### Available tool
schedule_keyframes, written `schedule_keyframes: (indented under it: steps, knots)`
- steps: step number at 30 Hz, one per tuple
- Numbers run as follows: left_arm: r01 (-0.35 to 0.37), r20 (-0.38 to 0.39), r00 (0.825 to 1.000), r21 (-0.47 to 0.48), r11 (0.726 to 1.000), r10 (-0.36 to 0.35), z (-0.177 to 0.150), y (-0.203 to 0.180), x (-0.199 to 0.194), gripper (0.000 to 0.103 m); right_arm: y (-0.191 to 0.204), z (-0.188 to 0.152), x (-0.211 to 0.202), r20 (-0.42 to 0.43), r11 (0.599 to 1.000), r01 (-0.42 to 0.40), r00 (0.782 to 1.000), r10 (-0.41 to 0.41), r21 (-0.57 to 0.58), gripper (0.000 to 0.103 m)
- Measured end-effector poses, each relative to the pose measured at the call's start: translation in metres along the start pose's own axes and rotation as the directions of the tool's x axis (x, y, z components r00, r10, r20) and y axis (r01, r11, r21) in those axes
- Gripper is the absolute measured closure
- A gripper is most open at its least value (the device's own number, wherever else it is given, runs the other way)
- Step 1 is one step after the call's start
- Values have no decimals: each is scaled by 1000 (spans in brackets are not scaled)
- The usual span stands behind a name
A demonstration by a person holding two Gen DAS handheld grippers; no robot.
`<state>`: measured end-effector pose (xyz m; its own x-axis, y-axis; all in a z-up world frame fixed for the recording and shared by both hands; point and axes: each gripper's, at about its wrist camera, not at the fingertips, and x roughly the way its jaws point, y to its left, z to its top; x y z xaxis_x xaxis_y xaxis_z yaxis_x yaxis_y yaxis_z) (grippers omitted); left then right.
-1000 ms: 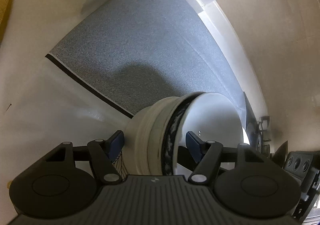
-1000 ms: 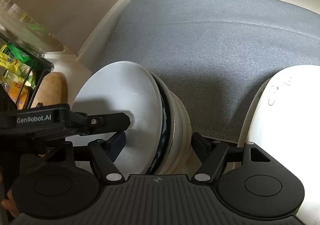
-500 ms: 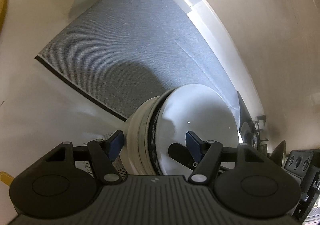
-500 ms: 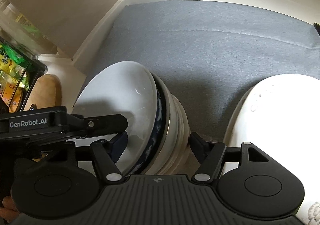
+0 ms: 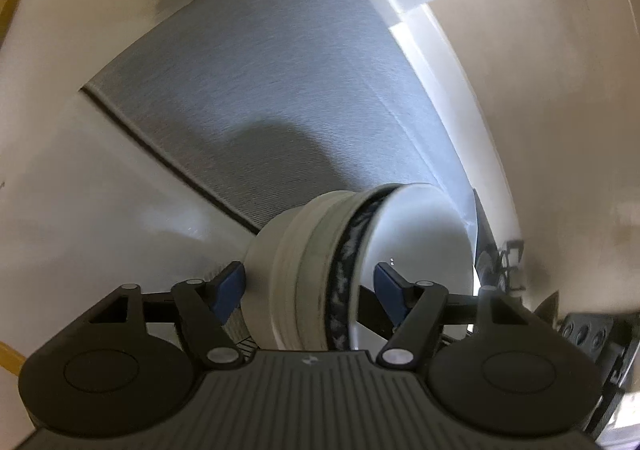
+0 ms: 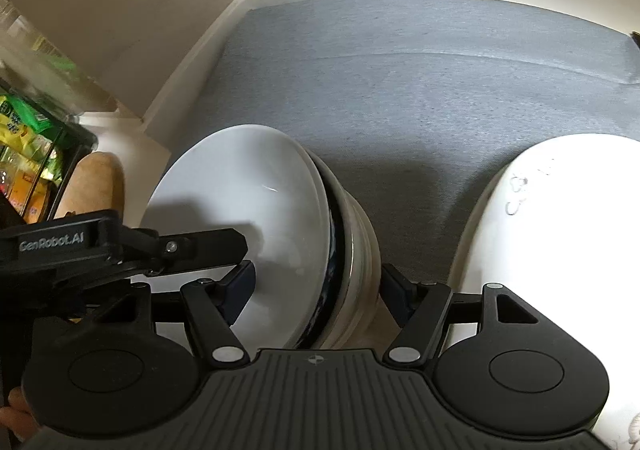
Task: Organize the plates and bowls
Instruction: 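Lift the whole stack with both grippers and carry it toward the floral plate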
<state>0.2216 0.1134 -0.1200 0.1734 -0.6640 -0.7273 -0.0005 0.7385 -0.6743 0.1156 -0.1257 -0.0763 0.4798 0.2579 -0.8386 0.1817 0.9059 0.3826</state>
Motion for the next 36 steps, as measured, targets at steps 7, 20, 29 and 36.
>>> schedule_keyframes:
  steps: [7,20,29,36]
  knots:
    - [9,5,1000,37,999,-9,0,-8,10,7,2,-1,5,18,998,-29,999,30,-50,26]
    - [44,20,999,-25,999,-43,0,-1,-2,11,8,4,-7,30,999,-8,1000,9,-52,32]
    - [55,20,998,-2,998,-55,2,-14,-5,11,10,5,-21,65,999,8,998,-5,-48,32]
    - [103,-2,995,91,991,-103,3,-56,-2,11,-3,5,-59,151,999,47,988,-45,-14,32]
